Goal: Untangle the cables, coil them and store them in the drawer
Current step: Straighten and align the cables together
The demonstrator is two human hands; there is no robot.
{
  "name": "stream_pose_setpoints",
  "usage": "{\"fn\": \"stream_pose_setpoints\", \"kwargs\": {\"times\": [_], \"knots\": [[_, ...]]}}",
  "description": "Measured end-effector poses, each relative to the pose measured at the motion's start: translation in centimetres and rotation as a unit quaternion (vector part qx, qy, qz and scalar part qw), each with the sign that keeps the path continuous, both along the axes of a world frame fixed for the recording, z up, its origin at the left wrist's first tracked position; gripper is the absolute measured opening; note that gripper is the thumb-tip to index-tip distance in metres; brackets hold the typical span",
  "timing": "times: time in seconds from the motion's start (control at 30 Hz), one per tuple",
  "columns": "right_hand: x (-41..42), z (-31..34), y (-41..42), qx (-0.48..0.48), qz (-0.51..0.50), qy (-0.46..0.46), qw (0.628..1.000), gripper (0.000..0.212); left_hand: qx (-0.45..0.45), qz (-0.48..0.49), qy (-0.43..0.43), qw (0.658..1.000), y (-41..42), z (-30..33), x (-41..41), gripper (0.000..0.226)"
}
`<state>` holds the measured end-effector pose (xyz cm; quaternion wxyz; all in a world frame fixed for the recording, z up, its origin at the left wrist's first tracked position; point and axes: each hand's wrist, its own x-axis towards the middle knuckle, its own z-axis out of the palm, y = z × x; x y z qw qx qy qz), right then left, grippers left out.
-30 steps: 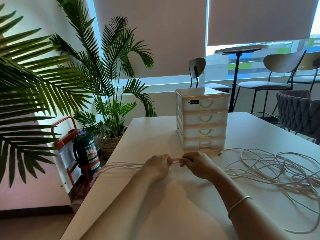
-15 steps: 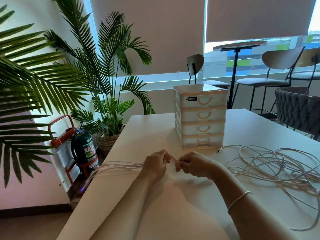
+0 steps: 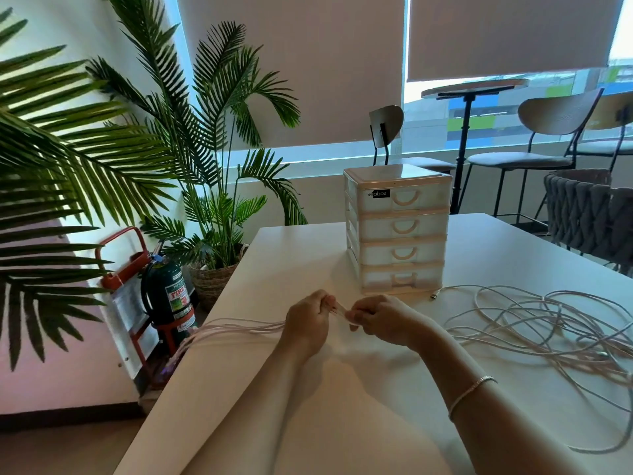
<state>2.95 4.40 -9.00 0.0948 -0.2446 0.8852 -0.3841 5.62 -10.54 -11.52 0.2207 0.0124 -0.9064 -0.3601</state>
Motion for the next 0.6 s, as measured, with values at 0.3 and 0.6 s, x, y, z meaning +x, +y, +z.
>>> {"fn": "stream_pose_setpoints", "kwargs": {"times": [0.3, 0.6], "knots": [[-0.28, -0.64, -0.16, -0.026, -0.034, -0.050, 0.998, 0.034, -0.037, -0.018, -0.035, 0.999, -0.21, -0.27, 0.00, 0.034], [-0.31, -0.63, -0.50, 0.014, -0.139, 0.116, 0.983, 0.025, -0.084, -0.074, -0.073, 0.991, -0.13, -0.10, 0.17, 0.034]]}}
